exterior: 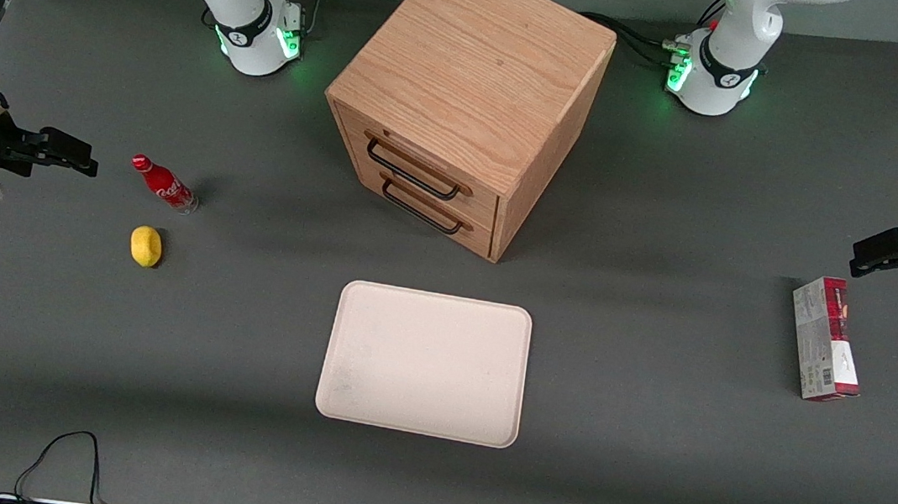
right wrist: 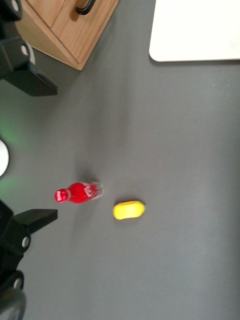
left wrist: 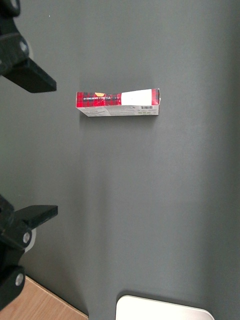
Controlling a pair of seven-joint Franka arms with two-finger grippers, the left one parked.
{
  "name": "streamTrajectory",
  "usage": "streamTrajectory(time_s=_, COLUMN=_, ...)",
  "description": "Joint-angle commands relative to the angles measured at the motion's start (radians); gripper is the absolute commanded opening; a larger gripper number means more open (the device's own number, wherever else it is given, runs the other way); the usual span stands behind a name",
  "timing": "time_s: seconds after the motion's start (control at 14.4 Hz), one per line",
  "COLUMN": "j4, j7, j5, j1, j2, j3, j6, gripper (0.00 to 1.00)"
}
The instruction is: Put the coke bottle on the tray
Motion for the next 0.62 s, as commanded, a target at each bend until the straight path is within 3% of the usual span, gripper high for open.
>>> streamTrajectory(time_s=0.0, j4=-0.182, j7=-0.071, j5=-0.041, j1=-0.005, j2=-0.157, j3=-0.024, j6=0.001, gripper=1.0)
streamTrajectory(time_s=0.28, j4=-0.498, j7=-0.09, j5=-0.085, j1=0.001, j2=-0.386, j3=-0.07, j6=0.11, gripper=1.0)
streamTrajectory(time_s=0.55, j4=-0.525, j7=-0.093, j5=-0.112, j1=0.0, j2=-0.396, j3=-0.078, j6=0.121, gripper=1.0)
